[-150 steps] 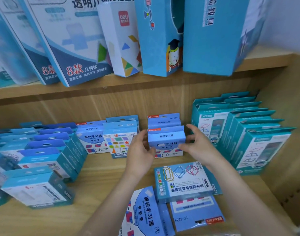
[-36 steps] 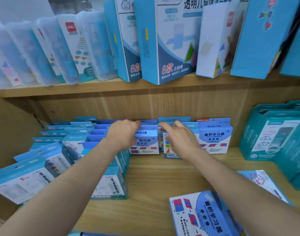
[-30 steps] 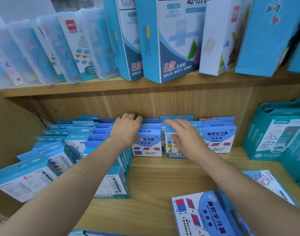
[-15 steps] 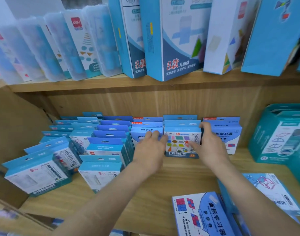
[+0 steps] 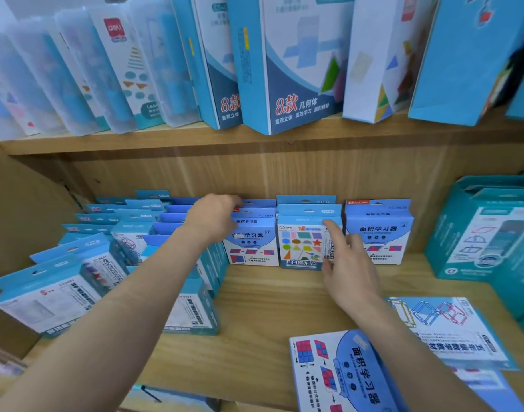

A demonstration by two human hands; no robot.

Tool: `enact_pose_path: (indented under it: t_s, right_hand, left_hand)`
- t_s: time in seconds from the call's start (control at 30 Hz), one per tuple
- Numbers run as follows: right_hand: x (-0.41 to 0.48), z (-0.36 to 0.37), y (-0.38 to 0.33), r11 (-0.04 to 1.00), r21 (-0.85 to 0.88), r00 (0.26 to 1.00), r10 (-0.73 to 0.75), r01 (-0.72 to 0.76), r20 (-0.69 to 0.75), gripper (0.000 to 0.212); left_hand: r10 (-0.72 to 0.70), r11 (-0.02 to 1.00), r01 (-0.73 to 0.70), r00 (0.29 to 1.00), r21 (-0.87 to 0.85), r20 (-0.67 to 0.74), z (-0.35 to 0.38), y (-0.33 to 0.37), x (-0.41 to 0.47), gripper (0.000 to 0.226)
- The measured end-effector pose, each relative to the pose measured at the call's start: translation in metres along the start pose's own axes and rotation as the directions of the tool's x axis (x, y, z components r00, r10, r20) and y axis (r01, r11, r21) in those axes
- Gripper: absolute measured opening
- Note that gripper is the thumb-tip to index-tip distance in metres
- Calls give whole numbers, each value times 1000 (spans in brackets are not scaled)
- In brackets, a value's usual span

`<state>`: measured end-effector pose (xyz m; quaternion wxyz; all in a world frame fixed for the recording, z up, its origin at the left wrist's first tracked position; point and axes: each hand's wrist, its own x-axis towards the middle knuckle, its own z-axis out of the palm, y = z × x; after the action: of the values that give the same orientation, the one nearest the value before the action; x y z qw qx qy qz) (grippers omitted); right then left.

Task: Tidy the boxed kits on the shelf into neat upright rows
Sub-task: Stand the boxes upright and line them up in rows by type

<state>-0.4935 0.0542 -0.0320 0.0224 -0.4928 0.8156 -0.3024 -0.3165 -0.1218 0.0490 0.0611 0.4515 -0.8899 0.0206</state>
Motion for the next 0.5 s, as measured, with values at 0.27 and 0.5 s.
enact_pose_path:
  t_s: [0.27, 0.5]
  right_hand:
    - [3, 1, 1, 991, 127, 999, -36, 32, 32, 75]
    - [10, -6, 10, 986, 165, 1000, 6, -5, -2, 68]
  left_hand:
    - [113, 922, -104, 994, 374, -4, 3, 12, -7, 48]
    - [228, 918, -220, 974, 329, 16, 3, 26, -4, 54]
